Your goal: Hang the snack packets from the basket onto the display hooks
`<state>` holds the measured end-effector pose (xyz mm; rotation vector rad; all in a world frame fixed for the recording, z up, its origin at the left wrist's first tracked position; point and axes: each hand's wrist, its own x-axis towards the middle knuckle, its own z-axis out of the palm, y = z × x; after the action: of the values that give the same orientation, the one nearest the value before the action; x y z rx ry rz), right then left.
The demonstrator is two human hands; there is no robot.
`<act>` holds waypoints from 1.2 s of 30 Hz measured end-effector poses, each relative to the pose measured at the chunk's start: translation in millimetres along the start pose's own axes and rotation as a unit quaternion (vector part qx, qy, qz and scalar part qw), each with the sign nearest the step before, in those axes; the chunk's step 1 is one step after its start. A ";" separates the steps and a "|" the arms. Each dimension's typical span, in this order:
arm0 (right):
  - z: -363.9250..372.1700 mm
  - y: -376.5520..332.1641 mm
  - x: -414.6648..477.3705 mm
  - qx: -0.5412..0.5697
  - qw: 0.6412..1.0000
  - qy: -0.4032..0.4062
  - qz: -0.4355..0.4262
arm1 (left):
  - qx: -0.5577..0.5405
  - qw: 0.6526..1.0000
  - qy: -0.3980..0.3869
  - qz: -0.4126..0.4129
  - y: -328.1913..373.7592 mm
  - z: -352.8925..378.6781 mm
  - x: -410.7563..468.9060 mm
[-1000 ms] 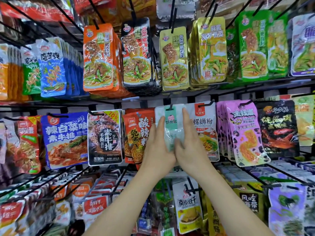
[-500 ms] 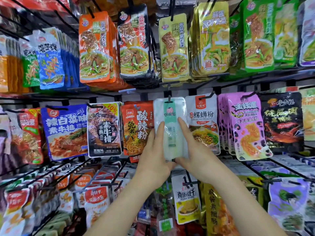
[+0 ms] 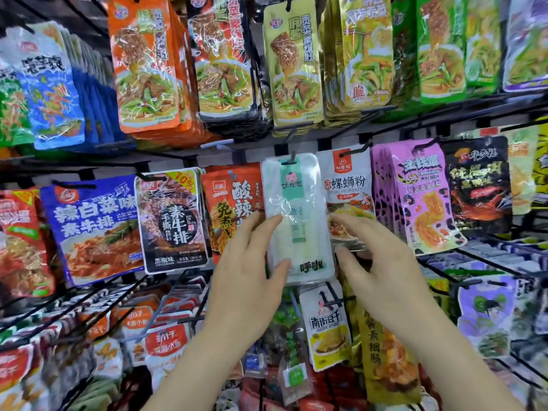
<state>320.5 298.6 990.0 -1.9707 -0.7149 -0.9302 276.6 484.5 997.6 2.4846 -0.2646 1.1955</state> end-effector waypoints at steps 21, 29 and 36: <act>-101.9 -104.4 -251.5 -0.130 0.917 0.108 0.361 | -0.447 0.845 -0.192 0.223 69.6 28.2 -149.0; -166.8 -118.1 -423.5 -0.208 0.803 0.061 0.555 | -0.414 0.778 -0.444 0.164 144.6 78.6 -288.4; -190.6 -99.5 -585.1 -0.200 0.704 0.031 0.680 | -0.333 0.728 -0.582 0.146 188.9 127.2 -437.0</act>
<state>-150.5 103.1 631.5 -2.0702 1.0646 -0.1563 34.3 264.1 629.4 2.1459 -1.1758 -0.5503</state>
